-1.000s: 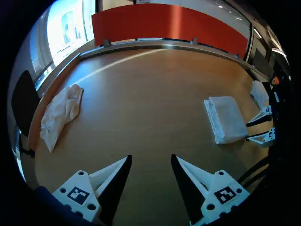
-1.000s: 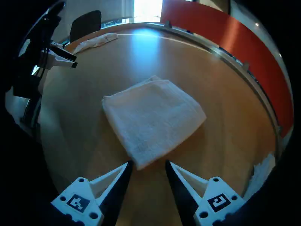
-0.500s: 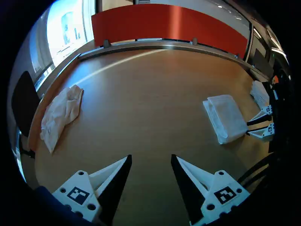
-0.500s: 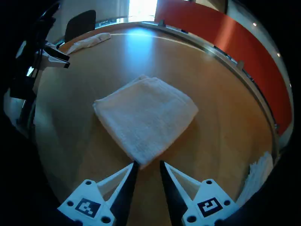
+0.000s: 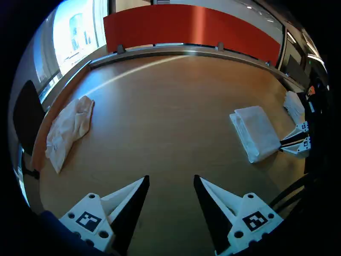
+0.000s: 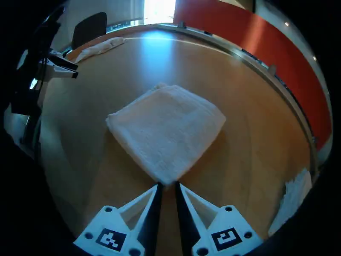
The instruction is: Fold towel
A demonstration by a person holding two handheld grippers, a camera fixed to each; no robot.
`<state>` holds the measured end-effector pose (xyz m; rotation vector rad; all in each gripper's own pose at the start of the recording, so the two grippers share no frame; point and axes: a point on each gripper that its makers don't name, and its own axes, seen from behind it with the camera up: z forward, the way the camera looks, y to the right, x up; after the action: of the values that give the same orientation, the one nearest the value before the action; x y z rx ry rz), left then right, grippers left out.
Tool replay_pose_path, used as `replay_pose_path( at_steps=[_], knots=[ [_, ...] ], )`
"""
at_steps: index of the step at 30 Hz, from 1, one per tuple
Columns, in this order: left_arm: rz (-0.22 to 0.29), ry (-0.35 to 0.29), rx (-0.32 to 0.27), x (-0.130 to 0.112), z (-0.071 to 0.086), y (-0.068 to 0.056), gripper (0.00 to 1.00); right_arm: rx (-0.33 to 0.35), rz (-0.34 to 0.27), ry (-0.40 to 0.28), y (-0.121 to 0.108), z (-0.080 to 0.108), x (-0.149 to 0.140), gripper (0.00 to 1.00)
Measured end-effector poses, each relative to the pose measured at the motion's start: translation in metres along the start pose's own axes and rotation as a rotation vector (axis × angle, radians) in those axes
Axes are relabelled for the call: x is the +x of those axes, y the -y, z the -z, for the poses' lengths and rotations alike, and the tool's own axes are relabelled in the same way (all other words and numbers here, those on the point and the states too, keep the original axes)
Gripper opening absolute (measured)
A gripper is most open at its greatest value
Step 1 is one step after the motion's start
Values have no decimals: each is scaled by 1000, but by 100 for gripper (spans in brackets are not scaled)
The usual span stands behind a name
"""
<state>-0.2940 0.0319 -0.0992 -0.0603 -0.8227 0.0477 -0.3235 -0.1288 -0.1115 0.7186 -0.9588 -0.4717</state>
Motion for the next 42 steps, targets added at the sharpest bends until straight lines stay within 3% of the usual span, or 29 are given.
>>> replay_pose_path(
  at_steps=[4, 13, 23, 29, 42],
  knots=[
    [1, 1, 1, 0, 0, 1, 76, 3, 0, 5, 1, 0, -1, 22],
    [-1, -1, 0, 1, -1, -1, 76, 18, -11, 9, 4, -1, -3, 6],
    [-3, -1, -1, 1, 0, -1, 76, 5, -7, -32, 0, 3, 7, 5],
    [-5, -6, -2, 4, -1, -1, 76, -17, 16, -102, -7, 18, 34, 5],
    [-9, -34, -12, 20, 0, -9, 76, -75, 102, -287, -22, 77, 125, 5]
  ],
)
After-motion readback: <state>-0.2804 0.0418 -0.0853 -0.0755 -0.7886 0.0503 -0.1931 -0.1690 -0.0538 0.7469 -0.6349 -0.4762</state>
